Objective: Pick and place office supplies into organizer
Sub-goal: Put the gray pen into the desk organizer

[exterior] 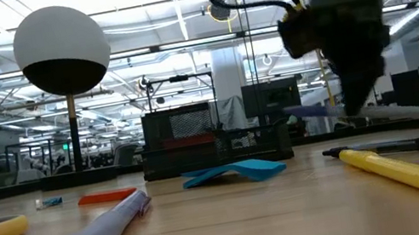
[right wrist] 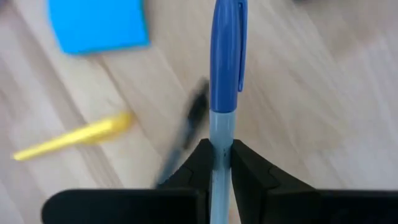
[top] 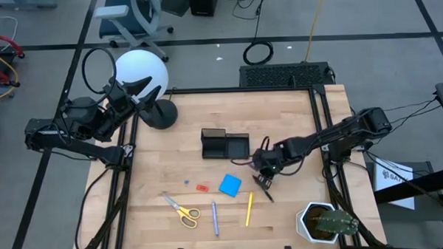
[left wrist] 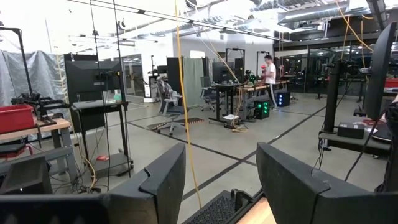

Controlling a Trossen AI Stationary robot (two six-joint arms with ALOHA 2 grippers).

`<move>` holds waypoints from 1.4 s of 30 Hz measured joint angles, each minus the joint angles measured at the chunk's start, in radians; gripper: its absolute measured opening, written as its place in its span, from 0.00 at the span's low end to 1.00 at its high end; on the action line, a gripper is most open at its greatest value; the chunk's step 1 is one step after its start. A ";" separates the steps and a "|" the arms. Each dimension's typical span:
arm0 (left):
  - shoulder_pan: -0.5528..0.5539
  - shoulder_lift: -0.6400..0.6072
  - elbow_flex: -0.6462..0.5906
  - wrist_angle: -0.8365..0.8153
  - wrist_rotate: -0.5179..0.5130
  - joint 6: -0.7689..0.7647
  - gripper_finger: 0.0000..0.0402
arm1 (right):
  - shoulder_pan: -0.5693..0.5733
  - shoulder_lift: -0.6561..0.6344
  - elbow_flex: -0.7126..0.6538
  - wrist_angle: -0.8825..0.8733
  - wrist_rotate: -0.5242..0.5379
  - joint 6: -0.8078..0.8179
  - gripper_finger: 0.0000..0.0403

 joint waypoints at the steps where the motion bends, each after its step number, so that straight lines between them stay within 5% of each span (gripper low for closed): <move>1: 0.000 0.000 0.000 0.000 0.000 0.000 0.50 | -0.003 0.000 0.000 0.022 0.000 -0.013 0.07; 26: 0.000 0.000 0.000 0.000 0.000 0.000 0.50 | -0.111 -0.001 0.001 0.675 0.136 -0.442 0.07; 42: 0.000 0.000 0.000 0.000 0.000 0.000 0.50 | -0.163 -0.001 0.001 0.934 0.168 -0.679 0.07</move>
